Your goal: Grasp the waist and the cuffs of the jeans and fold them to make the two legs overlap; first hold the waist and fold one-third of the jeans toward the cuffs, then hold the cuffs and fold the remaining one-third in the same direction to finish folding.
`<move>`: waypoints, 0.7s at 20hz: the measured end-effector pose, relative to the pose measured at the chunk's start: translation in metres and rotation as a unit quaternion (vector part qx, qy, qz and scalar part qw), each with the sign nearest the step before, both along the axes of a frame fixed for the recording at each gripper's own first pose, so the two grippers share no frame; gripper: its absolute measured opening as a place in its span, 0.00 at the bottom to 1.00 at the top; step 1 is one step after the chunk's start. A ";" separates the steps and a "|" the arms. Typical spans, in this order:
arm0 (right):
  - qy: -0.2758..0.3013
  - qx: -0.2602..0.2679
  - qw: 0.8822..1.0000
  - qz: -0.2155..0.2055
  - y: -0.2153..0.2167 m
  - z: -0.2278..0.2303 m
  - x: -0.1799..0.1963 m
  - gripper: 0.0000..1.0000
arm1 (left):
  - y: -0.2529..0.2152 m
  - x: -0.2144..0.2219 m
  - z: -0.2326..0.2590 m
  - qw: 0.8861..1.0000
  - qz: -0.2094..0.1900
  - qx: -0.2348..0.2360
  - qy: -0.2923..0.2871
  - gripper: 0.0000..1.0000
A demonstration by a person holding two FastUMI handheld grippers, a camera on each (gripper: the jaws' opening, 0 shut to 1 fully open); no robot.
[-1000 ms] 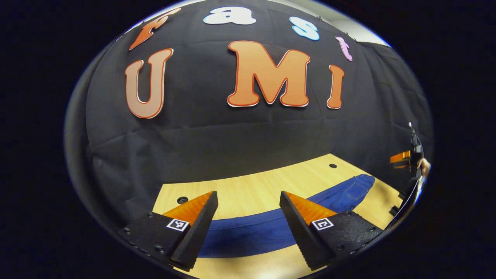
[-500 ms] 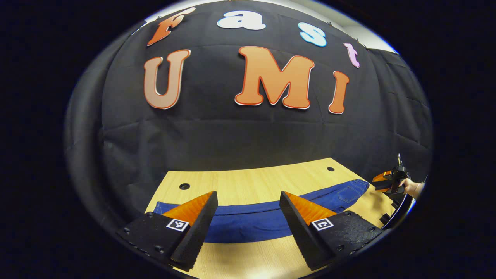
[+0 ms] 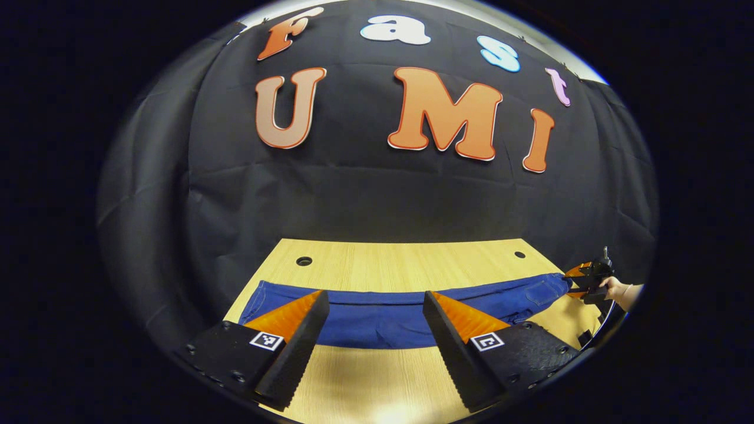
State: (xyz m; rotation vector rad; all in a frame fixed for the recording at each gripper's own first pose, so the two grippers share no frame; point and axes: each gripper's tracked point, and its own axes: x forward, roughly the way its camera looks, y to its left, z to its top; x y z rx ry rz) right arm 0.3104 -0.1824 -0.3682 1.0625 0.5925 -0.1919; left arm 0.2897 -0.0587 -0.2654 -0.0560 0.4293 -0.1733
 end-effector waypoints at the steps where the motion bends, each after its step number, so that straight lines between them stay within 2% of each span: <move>1: 0.003 0.001 1.000 -0.003 0.001 -0.001 0.003 0.98 | 0.001 -0.001 -0.001 1.000 0.004 -0.002 0.002 0.99; 2: 0.014 -0.004 1.000 -0.010 -0.001 -0.006 0.002 0.97 | 0.000 -0.002 -0.001 1.000 0.005 -0.004 0.004 0.99; 4: 0.034 0.002 0.999 -0.021 0.003 -0.018 0.005 0.70 | 0.000 -0.001 -0.003 1.000 0.006 -0.001 0.007 0.99; 5: 0.042 0.002 0.999 -0.020 0.007 -0.028 0.006 0.50 | 0.002 -0.001 -0.004 1.000 0.009 0.002 0.009 0.99; 7: 0.020 -0.003 0.999 -0.035 0.007 -0.022 0.014 0.12 | 0.006 0.000 -0.003 1.000 0.013 0.001 0.010 0.99; 8: 0.022 -0.011 0.999 -0.039 0.005 -0.021 0.013 0.11 | 0.006 0.000 -0.002 1.000 0.011 -0.002 0.009 0.99; 10: 0.013 -0.027 0.999 -0.045 0.005 -0.003 0.011 0.04 | 0.010 0.003 0.001 1.000 0.008 -0.001 0.004 0.99; 14: -0.028 -0.058 0.997 -0.037 0.027 0.059 0.016 0.04 | 0.019 0.009 0.007 1.000 0.005 -0.016 0.000 0.99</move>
